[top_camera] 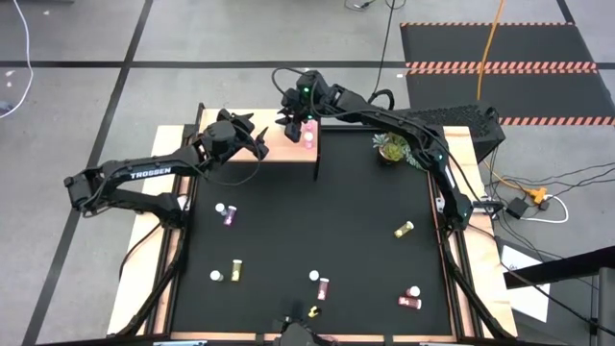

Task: Pick and place medicine bottles onto shelf by color
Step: Put the top right blue pill bottle on the shelf

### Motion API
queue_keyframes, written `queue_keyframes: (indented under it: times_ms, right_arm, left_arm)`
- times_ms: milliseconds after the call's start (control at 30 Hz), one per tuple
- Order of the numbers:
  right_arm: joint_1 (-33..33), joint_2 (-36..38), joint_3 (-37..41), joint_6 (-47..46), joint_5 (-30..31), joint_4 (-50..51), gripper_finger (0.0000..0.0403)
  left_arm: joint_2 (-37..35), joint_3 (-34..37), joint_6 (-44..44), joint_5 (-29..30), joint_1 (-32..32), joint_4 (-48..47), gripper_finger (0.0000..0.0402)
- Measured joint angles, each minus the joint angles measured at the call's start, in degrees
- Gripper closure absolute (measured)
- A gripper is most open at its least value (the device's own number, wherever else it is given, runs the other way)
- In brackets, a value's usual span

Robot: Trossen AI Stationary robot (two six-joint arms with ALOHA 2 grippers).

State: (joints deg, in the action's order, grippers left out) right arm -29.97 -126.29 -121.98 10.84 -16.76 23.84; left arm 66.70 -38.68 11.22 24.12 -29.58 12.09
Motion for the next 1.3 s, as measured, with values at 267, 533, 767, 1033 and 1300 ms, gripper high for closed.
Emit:
queue_keyframes:
  times_ms: [267, 533, 767, 1033, 1300]
  right_arm:
    - [-1.0, -0.2, 0.1, -1.8, 0.0, -0.7, 0.028]
    - [-0.9, -0.3, 0.1, -2.2, -0.1, -1.1, 0.028]
    - [-1.1, -0.2, 2.2, -3.9, -0.1, -3.4, 0.0268]
    - [-1.2, -0.3, 3.5, -5.0, -1.4, -4.1, 0.0262]
    - [-1.6, 0.0, 3.5, -5.2, -1.4, -5.3, 0.0261]
  left_arm:
    - [0.0, 0.0, -1.0, 0.0, 0.1, 0.0, 0.0108]
    - [0.0, 0.0, -1.0, 0.0, 0.1, 0.1, 0.0108]
    - [0.0, 0.0, -0.9, 0.0, 0.0, 0.2, 0.0108]
    - [0.0, 0.0, -1.0, 0.0, 0.0, 0.1, 0.0108]
    - [0.0, 0.0, -1.0, 0.0, 0.0, 0.1, 0.0107]
